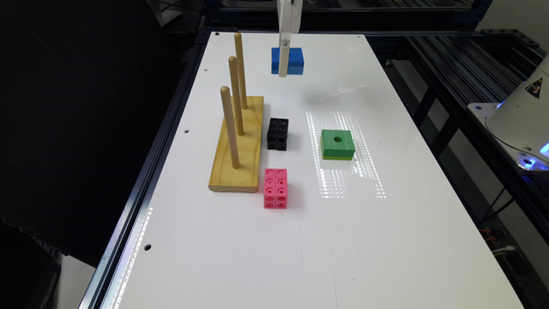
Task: Pick up blue block.
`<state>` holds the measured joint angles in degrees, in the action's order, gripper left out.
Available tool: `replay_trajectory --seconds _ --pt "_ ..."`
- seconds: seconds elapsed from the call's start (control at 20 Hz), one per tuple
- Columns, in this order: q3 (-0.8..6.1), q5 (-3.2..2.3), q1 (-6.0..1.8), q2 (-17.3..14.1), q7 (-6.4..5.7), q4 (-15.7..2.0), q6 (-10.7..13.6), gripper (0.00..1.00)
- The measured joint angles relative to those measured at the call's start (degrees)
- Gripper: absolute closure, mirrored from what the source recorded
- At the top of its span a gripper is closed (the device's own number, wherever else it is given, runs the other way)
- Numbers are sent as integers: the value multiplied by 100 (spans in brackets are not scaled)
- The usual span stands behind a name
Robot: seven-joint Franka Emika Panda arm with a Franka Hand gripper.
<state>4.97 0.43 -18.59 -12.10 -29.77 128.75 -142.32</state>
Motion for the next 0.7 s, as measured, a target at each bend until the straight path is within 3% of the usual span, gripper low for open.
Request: replay_trajectory --seconds 0.2,0.5,0.7 --pt "1 0 0 98 -1 -3 56 100" --pt "5 5 0 499 -7 -1 451 100" --pt "6 5 0 514 -10 2 468 100"
